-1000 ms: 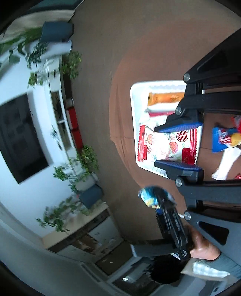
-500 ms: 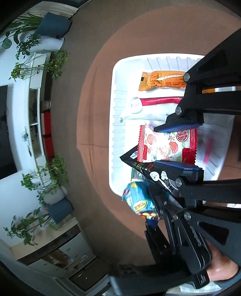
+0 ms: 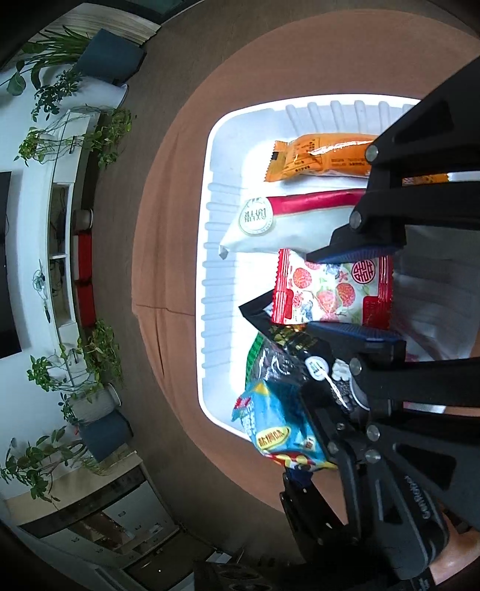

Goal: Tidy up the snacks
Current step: 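Carry the panda bag and white-red packet into the tray and open both tools, then grasp the small red packet with the left tool while the right tool grasps the red chip bag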

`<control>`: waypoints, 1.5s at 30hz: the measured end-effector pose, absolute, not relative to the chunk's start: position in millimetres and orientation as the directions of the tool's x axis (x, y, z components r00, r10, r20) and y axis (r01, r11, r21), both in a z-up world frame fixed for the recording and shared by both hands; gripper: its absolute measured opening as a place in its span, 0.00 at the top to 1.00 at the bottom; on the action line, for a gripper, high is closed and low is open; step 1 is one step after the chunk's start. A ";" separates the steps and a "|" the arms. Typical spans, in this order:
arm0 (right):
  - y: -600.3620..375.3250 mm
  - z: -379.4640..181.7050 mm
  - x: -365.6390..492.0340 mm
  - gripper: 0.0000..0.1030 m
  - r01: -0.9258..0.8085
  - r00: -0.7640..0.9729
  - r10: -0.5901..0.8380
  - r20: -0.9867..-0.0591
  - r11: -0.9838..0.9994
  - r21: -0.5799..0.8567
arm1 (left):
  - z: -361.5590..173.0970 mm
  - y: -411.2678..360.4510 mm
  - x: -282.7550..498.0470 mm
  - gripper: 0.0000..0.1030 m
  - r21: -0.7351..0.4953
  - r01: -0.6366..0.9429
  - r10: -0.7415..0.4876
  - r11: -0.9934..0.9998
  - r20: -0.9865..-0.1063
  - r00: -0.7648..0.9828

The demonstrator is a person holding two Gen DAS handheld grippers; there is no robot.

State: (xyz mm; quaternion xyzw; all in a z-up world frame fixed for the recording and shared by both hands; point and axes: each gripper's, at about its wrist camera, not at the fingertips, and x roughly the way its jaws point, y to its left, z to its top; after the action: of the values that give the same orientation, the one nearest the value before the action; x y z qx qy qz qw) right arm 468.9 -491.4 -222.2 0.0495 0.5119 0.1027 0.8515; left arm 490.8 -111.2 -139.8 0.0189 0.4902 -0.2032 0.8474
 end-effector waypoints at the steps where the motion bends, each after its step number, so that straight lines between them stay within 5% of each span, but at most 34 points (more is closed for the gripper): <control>1: -492.1 -223.4 468.9 0.67 -0.120 0.455 0.225 -0.862 0.974 0.191 | -141.0 -111.0 492.3 0.46 -0.169 0.358 -0.325 0.918 -0.838 0.438; 15: -501.3 -221.4 461.0 0.48 -0.099 0.463 0.219 -0.859 0.976 0.196 | -133.5 -98.6 485.1 0.27 -0.166 0.351 -0.325 0.922 -0.822 0.467; 23: -512.2 -191.6 442.6 0.29 -0.107 0.509 0.256 -0.822 0.966 0.235 | -103.7 -81.7 459.1 0.01 -0.207 0.337 -0.362 0.919 -0.782 0.508; 37: -545.7 -145.3 325.1 0.20 -0.222 0.584 0.407 -0.703 0.912 0.344 | -77.6 -54.0 312.1 0.01 -0.203 0.375 -0.386 0.904 -0.766 0.514; 45: -545.7 -153.7 229.5 0.19 -0.343 0.606 0.369 -0.704 0.920 0.188 | -121.7 -31.5 228.0 0.01 -0.185 0.279 -0.299 0.942 -0.841 0.451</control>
State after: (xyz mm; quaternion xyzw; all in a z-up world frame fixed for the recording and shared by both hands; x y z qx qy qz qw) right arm 229.5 -545.7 -153.7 0.0167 0.3968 0.1987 0.8960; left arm 228.0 -31.5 -121.7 -0.0097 0.4958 -0.1696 0.8517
